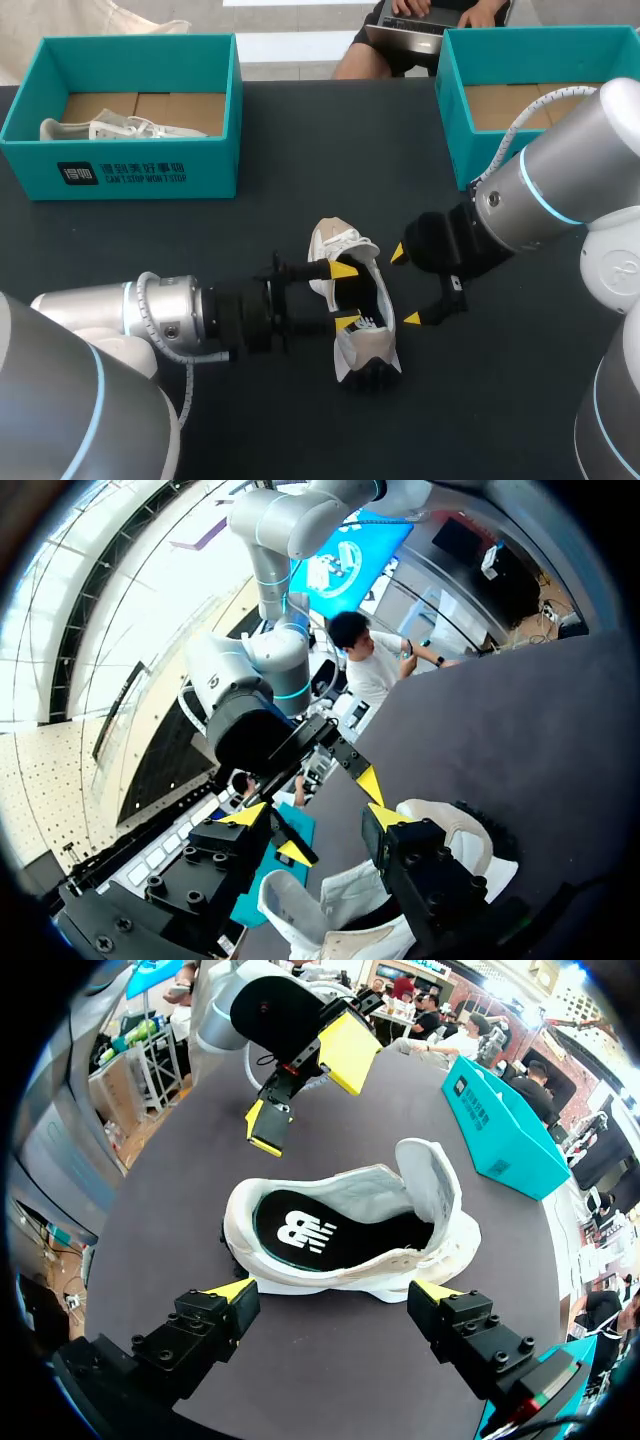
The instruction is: Take the shoe out of the shoebox, open the shoe tongue, remove and reinsert the insole, then place the shoe into the shoebox
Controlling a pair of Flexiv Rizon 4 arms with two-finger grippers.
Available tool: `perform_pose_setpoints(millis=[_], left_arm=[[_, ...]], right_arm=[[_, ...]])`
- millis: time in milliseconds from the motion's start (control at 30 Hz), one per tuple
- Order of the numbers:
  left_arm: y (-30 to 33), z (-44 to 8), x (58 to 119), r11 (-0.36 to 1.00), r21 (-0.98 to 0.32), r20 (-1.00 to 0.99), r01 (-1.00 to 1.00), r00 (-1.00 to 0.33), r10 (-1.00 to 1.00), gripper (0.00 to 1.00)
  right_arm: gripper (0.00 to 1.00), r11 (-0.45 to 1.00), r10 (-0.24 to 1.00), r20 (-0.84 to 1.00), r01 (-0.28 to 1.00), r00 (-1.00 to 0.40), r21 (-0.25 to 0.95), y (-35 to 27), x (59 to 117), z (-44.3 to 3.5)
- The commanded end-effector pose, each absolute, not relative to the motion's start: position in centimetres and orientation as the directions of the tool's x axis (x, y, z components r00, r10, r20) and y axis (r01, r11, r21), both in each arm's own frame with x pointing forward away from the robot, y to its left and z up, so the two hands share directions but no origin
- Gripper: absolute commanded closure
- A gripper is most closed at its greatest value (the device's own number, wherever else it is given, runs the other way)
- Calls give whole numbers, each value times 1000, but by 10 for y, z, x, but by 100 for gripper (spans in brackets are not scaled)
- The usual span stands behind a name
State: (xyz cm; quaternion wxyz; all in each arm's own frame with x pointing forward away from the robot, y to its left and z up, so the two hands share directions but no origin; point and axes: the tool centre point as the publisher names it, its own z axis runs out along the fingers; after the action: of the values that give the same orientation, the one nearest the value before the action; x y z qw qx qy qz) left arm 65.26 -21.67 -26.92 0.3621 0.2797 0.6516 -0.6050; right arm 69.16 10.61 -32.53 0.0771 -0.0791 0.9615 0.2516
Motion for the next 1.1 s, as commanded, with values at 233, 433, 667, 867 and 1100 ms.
perform_pose_setpoints(millis=[233,433,667,867,1100], left_arm=[[-208,-241,651,89,-575,-816,814,-578,10,31],[-203,-233,659,90,-527,-819,845,-533,212,20],[-203,-222,678,64,-490,-760,869,-463,456,3],[-208,-208,693,82,-439,-663,895,-384,643,0],[-208,-208,693,82,-439,-663,895,-384,643,0]], right_arm=[[0,861,-113,-190,-191,-975,472,106,691,-326],[0,861,-113,-190,-191,-975,472,106,691,-326],[0,861,-113,-190,-191,-975,472,106,691,-326],[0,861,-113,-190,-191,-975,472,106,691,-326],[0,861,-113,-190,-191,-975,472,106,691,-326]])
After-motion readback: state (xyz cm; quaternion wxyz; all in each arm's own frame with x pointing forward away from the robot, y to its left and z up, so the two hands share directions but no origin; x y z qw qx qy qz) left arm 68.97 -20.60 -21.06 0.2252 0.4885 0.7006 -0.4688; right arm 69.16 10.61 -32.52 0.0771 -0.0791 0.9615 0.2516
